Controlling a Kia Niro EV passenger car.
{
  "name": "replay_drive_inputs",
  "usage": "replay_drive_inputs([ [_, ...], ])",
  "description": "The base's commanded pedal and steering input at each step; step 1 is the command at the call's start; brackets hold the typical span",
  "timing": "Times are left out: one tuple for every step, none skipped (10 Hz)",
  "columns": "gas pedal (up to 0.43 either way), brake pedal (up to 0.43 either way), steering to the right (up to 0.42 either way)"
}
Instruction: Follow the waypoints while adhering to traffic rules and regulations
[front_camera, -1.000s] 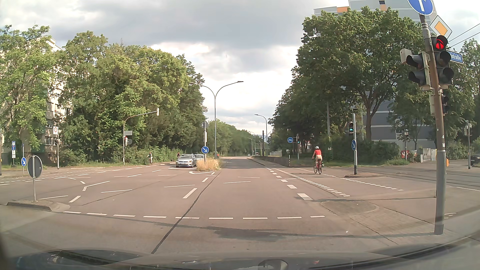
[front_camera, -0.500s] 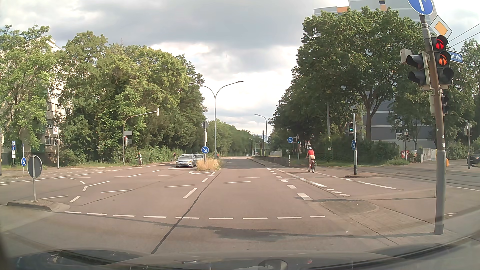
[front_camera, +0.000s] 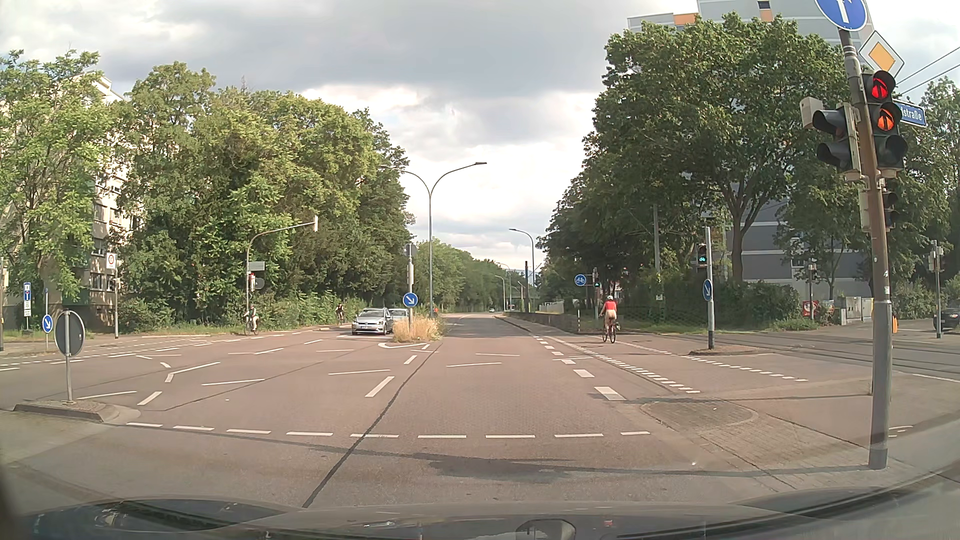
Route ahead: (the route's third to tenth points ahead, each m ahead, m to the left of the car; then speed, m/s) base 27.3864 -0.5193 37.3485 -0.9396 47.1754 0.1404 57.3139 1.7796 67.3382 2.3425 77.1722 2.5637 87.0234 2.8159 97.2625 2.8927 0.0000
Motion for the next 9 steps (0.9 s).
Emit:
replay_drive_inputs([
  [0.0, 0.0, -0.008],
  [0.0, 0.0, -0.008],
  [0.079, 0.0, -0.008],
  [0.26, 0.0, -0.008],
  [0.268, 0.0, -0.008],
  [0.28, 0.0, -0.008],
  [0.299, 0.0, -0.008],
  [0.339, 0.0, -0.008],
  [0.358, 0.0, -0.008],
])
